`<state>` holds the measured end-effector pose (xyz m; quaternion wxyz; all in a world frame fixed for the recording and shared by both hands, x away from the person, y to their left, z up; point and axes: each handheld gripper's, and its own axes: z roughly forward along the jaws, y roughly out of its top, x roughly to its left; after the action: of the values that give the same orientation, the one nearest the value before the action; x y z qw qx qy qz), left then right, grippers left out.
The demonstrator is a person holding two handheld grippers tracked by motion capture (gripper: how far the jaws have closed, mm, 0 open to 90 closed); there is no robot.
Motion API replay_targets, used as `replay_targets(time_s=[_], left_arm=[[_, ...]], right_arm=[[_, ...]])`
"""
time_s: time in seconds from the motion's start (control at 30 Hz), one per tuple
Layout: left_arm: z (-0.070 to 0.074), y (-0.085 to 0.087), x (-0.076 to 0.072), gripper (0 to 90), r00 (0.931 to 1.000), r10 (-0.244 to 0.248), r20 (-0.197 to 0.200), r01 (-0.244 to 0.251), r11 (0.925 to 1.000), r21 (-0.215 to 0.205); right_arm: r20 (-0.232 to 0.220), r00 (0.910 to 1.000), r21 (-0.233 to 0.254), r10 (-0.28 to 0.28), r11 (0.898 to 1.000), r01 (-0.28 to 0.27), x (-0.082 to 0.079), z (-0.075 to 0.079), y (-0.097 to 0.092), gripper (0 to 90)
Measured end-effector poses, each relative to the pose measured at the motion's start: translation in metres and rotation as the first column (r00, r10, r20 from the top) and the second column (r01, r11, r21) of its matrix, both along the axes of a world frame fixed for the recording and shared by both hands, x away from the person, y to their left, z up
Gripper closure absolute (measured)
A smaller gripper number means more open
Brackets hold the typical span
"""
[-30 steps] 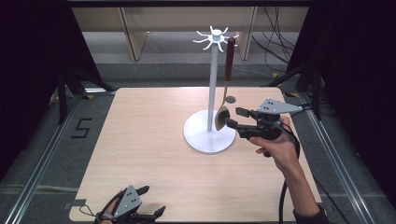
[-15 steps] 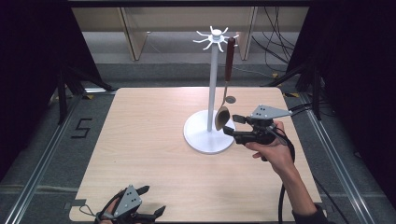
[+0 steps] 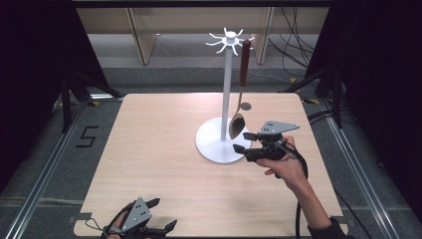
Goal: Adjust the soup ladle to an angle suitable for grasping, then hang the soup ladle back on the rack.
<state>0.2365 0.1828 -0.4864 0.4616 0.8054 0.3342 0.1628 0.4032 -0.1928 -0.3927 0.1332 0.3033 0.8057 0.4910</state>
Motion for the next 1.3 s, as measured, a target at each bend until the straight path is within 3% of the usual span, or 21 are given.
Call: replay_targets(time_s=[0.03, 0.1, 0.13, 0.17, 0.2, 0.33, 0.4, 0.47, 0.5, 0.53, 0.63, 0.67, 0.7, 0.77, 0.8, 0.83, 0.97, 1.0, 1.03, 1.17, 1.3], left_arm=[[0.001, 0.001, 0.0, 14.8, 1.0, -0.001, 0.003, 0.001, 0.9997, 0.025], [0.0, 0.002, 0.0, 14.8, 1.0, -0.002, 0.001, 0.002, 0.9997, 0.026], [0.001, 0.002, 0.0, 14.8, 1.0, -0.001, 0.001, 0.001, 0.9995, 0.031], [0.0, 0.002, 0.0, 14.8, 1.0, -0.005, 0.001, 0.005, 0.9996, 0.026], [-0.001, -0.002, -0.001, 14.8, 1.0, 0.004, -0.001, -0.004, 0.9998, -0.017], [0.0, 0.002, 0.001, 14.8, 1.0, -0.008, -0.002, 0.008, 0.9994, 0.033], [0.0, 0.0, 0.0, 14.8, 1.0, -0.001, 0.004, 0.001, 1.0, 0.008], [0.001, 0.002, 0.002, 14.8, 0.9996, -0.018, 0.021, 0.017, 0.999, 0.041], [0.001, 0.001, 0.001, 14.8, 0.9997, -0.018, 0.015, 0.018, 0.9993, 0.032], [-0.001, -0.002, -0.001, 14.8, 1.0, 0.007, 0.004, -0.007, 1.0, -0.006], [0.0, 0.001, -0.002, 14.8, 1.0, -0.007, 0.005, 0.007, 0.9996, 0.028], [0.0, 0.001, -0.002, 14.8, 0.9999, -0.005, 0.013, 0.005, 0.9999, 0.016], [0.0, 0.0, -0.002, 14.8, 1.0, 0.003, 0.003, -0.003, 1.0, 0.009], [0.0, 0.002, -0.001, 14.8, 0.9995, -0.017, 0.026, 0.016, 0.9993, 0.033], [0.001, 0.002, -0.001, 14.8, 0.9995, -0.017, 0.025, 0.016, 0.9994, 0.031], [0.0, 0.001, -0.003, 14.8, 1.0, 0.002, 0.005, -0.002, 0.9999, 0.01], [-0.001, 0.001, -0.003, 14.8, 1.0, 0.003, 0.004, -0.003, 0.9999, 0.011], [-0.001, 0.001, -0.003, 14.8, 1.0, 0.002, 0.008, -0.002, 0.9999, 0.012], [-0.001, 0.002, -0.002, 14.8, 0.9999, 0.0, 0.011, 0.0, 0.9999, 0.016], [-0.001, 0.001, -0.003, 14.8, 1.0, 0.006, 0.005, -0.007, 0.9999, 0.008], [-0.001, 0.001, -0.003, 14.8, 1.0, 0.008, 0.005, -0.008, 0.9999, 0.008]], right_arm=[[-0.012, 0.9999, -0.006, 0.002, 1.0, -0.002, -0.001, -0.002, 0.001, 39.9], [-0.02, 0.9998, -0.018, 0.002, 1.0, -0.002, -0.003, -0.005, 0.002, 39.9], [0.01, 0.9998, -0.029, 0.016, 0.999, -0.015, -0.001, -0.006, 0.003, 39.8], [-0.024, 0.9997, -0.022, -0.003, 1.0, 0.002, -0.004, -0.007, 0.004, 39.9], [-0.023, 0.9997, -0.025, 0.0, 1.0, -0.001, -0.004, -0.008, 0.004, 39.8], [-0.017, 0.9998, -0.038, 0.001, 0.999, -0.001, -0.004, -0.011, 0.0, 39.7], [-0.031, 0.9995, -0.036, 0.001, 0.999, -0.002, -0.005, -0.013, -0.001, 39.6], [-0.031, 0.9994, -0.046, 0.015, 0.999, -0.017, -0.004, -0.015, -0.004, 39.6], [-0.036, 0.9992, -0.044, 0.017, 0.999, -0.019, -0.003, -0.015, -0.004, 39.5], [-0.036, 0.9992, -0.046, 0.017, 0.999, -0.018, -0.003, -0.016, -0.005, 39.5], [-0.047, 0.9989, -0.038, -0.004, 0.999, 0.002, -0.006, -0.018, -0.005, 39.4], [-0.059, 0.9982, -0.047, -0.006, 0.999, 0.003, -0.007, -0.018, -0.006, 39.4], [-0.055, 0.9985, -0.05, 0.003, 0.999, -0.006, -0.007, -0.018, -0.006, 39.3], [-0.034, 0.9994, -0.055, -0.003, 0.999, 0.001, -0.007, -0.019, -0.006, 39.1], [-0.053, 0.9986, -0.058, -0.002, 0.998, -0.001, -0.009, -0.019, -0.007, 39.1], [-0.04, 0.9992, -0.061, 0.001, 0.998, -0.004, -0.009, -0.019, -0.008, 38.9], [-0.037, 0.9991, -0.069, 0.019, 0.997, -0.021, -0.013, -0.021, -0.01, 37.6], [-0.065, 0.9977, -0.063, 0.015, 0.998, -0.02, -0.016, -0.022, -0.009, 37.1], [-0.034, 0.999, -0.074, 0.029, 0.997, -0.031, -0.015, -0.023, -0.01, 36.6], [-0.05, 0.9967, -0.079, 0.064, 0.995, -0.068, -0.018, -0.026, -0.012, 36.3], [-0.062, 0.9968, -0.087, 0.051, 0.995, -0.056, -0.023, -0.029, -0.014, 35.1]])
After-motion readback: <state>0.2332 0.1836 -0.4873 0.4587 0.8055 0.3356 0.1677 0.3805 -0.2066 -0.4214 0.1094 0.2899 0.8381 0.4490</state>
